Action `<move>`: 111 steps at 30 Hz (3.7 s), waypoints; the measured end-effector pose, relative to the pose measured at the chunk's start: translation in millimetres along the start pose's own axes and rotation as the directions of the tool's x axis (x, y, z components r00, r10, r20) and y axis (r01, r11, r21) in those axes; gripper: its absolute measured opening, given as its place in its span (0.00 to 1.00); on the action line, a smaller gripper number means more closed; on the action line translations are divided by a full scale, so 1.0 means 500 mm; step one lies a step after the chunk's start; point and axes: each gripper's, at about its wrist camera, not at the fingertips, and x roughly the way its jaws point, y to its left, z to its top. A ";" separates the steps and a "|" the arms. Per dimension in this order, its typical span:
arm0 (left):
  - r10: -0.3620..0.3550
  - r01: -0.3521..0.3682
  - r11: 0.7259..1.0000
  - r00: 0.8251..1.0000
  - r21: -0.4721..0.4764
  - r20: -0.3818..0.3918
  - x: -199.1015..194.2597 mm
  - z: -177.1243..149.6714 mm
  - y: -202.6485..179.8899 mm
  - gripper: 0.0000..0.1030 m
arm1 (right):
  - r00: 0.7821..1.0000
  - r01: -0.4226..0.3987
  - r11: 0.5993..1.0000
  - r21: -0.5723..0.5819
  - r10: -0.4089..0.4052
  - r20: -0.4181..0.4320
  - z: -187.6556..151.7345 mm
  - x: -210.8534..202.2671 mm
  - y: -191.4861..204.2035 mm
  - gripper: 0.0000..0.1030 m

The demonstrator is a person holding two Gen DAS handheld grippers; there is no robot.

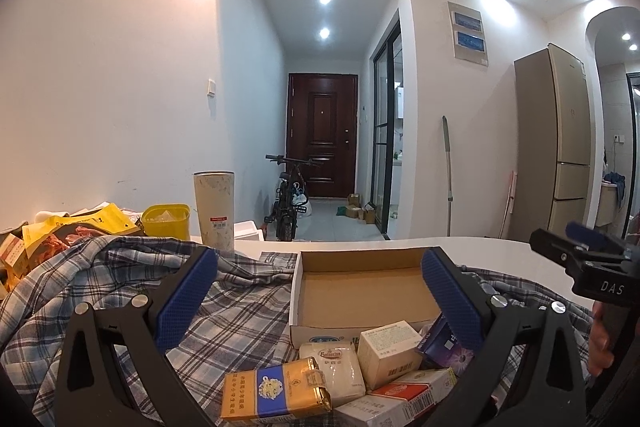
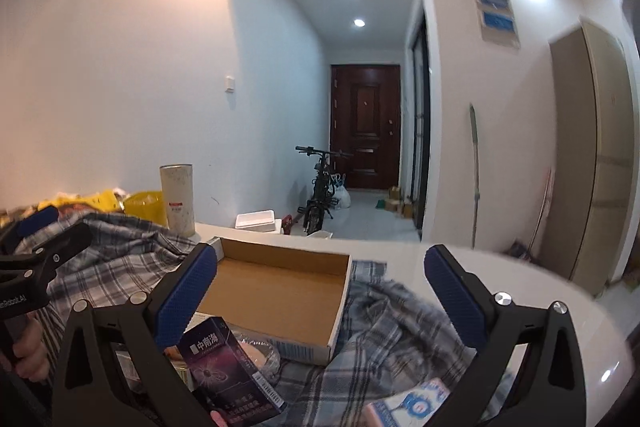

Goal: Organize objects

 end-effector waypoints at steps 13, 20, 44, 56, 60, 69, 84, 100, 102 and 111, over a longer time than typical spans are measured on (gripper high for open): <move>0.000 -0.001 1.000 1.000 -0.012 -0.019 0.011 0.000 0.006 1.00 | 1.000 0.003 0.998 0.061 -0.001 -0.019 0.002 0.005 -0.039 1.00; 0.002 -0.002 1.000 1.000 -0.012 -0.017 0.013 -0.002 0.007 1.00 | 1.000 0.008 0.999 0.031 -0.008 -0.020 0.000 0.004 -0.029 1.00; 0.014 -0.014 1.000 1.000 -0.004 0.009 -0.003 0.006 0.003 1.00 | 0.999 -0.026 0.999 0.018 0.027 -0.024 -0.006 0.003 -0.026 1.00; 0.024 -0.025 1.000 0.995 0.012 0.092 -0.032 0.021 0.006 1.00 | 0.993 -0.092 0.996 -0.015 0.091 -0.081 -0.001 0.006 -0.010 1.00; 0.003 -0.004 1.000 1.000 0.030 0.022 -0.012 0.022 0.003 1.00 | 0.989 -0.125 0.992 0.026 0.126 -0.073 0.001 -0.001 -0.020 1.00; 0.014 -0.011 1.000 0.990 0.026 -0.139 0.044 0.003 0.002 1.00 | 0.980 -0.162 0.986 -0.044 0.156 -0.125 -0.012 0.009 0.013 1.00; -0.004 0.004 1.000 0.977 -0.005 -0.212 0.075 -0.011 0.017 1.00 | 0.908 -0.216 0.934 -0.284 0.086 -0.411 -0.056 0.097 0.131 0.77; -0.003 -0.014 0.998 0.958 -0.056 -0.287 0.100 -0.024 0.040 1.00 | 0.860 -0.297 0.887 -0.354 0.088 -0.502 -0.117 0.115 0.163 0.69; -0.003 -0.014 0.998 0.957 -0.057 -0.289 0.101 -0.025 0.041 1.00 | 0.854 -0.305 0.879 -0.367 0.082 -0.514 -0.126 0.117 0.170 0.69; -0.004 -0.012 0.998 0.959 -0.054 -0.285 0.100 -0.023 0.042 1.00 | 0.890 -0.281 0.884 -0.373 0.094 -0.447 -0.112 0.095 0.168 0.36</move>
